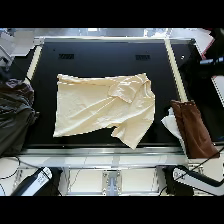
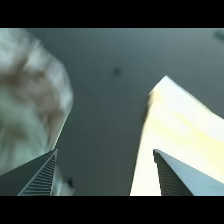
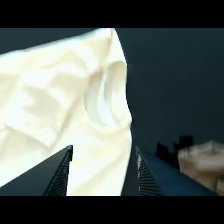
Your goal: Fold the shirts.
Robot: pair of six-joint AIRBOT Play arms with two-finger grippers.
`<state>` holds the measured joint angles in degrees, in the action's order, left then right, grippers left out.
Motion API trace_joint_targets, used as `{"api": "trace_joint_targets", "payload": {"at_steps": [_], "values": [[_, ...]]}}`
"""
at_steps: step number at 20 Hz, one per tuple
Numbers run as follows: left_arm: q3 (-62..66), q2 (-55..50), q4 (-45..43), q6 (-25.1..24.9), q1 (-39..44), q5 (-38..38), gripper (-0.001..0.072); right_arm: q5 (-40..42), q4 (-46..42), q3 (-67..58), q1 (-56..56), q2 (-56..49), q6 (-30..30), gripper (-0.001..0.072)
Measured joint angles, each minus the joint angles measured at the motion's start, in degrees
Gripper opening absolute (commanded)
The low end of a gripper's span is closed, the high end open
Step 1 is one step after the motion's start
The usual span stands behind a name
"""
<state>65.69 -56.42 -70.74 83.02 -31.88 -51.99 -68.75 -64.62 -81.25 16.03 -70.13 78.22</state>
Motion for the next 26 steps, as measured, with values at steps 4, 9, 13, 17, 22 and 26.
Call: {"api": "trace_joint_targets", "payload": {"at_steps": [4, 9, 13, 17, 22, 26], "values": [[-29.53, 20.35, 8.04, 8.85, -5.53, 8.68, 0.0695, 6.32, 7.48, 26.71, 2.08, 8.28, 1.57, 0.049], [-46.12, 35.04, 17.46, 12.83, -7.37, 12.17, 0.0695, 9.94, 18.73, 44.63, 2.73, 4.17, -1.11, 0.049], [-49.35, 39.39, 22.21, 13.7, -7.72, 12.33, 0.0695, 11.1, 26.23, 48.13, 2.82, -3.5, -6.36, 0.049], [-50.23, 40.57, 24.06, 14.08, -7.8, 9.27, 0.0695, 11.61, 33.88, 48.94, 2.82, -8.07, -11.15, 0.0423], [-50.66, 40.81, 21.68, 14.86, -7.8, 2.69, 0.0694, 15.45, 38.01, 48.96, 1.55, -9.7, -14.51, 0.0017], [-52.94, 40.52, 17.51, 19.85, -7.8, -3.39, 0.0694, 15.45, 40.33, 47.5, -0.26, -9.9, -15.85, 0.0018]]}}
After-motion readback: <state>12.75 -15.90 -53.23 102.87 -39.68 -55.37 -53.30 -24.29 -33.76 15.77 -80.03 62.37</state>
